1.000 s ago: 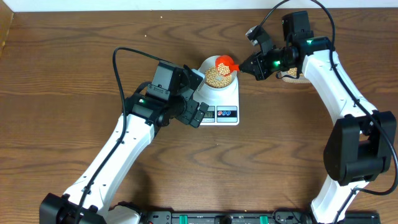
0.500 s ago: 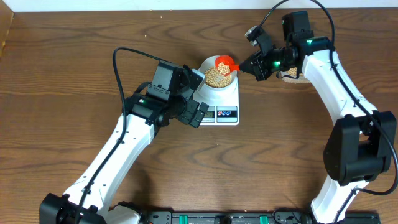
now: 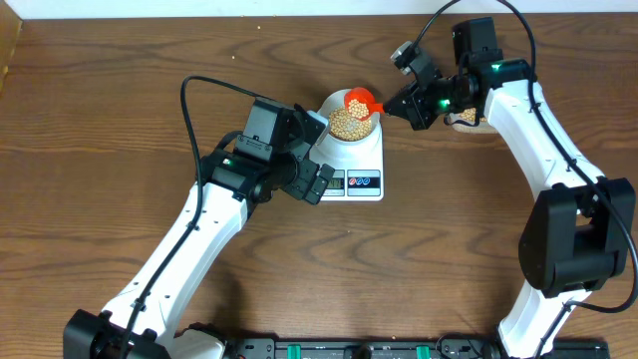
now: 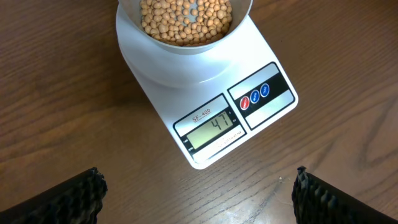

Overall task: Scoop item into bowl and weigh 50g on scale
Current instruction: 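Tilt the red scoop over the bowl to trickle beans back in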

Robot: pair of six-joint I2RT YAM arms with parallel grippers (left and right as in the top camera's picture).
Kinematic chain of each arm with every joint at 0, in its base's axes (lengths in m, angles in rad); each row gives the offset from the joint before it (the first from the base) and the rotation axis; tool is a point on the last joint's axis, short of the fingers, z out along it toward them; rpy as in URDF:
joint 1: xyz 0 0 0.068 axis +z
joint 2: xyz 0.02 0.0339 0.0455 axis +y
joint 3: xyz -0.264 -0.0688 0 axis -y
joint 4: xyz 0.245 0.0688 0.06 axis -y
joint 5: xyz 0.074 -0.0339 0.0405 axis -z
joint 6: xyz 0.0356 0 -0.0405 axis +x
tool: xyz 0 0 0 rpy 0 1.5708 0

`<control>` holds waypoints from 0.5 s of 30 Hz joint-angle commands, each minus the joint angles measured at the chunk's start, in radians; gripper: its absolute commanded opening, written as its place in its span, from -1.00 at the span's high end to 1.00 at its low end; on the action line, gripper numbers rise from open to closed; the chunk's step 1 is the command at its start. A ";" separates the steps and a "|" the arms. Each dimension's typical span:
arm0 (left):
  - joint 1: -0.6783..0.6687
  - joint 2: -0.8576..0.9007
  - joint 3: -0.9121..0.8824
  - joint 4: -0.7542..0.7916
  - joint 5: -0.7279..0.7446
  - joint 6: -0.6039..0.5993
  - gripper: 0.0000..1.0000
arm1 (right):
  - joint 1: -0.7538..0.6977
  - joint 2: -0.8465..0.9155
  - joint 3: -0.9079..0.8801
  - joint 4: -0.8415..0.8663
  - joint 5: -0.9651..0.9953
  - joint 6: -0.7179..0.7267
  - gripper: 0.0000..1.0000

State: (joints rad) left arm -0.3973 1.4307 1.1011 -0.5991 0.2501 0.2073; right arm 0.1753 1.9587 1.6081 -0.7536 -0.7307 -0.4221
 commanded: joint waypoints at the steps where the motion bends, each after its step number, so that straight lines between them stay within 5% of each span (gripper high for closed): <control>1: 0.002 0.000 0.000 -0.003 0.008 0.009 -0.95 | 0.003 -0.036 0.017 0.002 -0.008 -0.042 0.98; 15: 0.002 0.000 0.000 -0.003 0.008 0.009 -0.96 | 0.003 -0.036 0.017 0.002 -0.009 -0.111 0.98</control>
State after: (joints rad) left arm -0.3973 1.4307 1.1011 -0.5991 0.2497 0.2077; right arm 0.1753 1.9587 1.6081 -0.7536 -0.7280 -0.4946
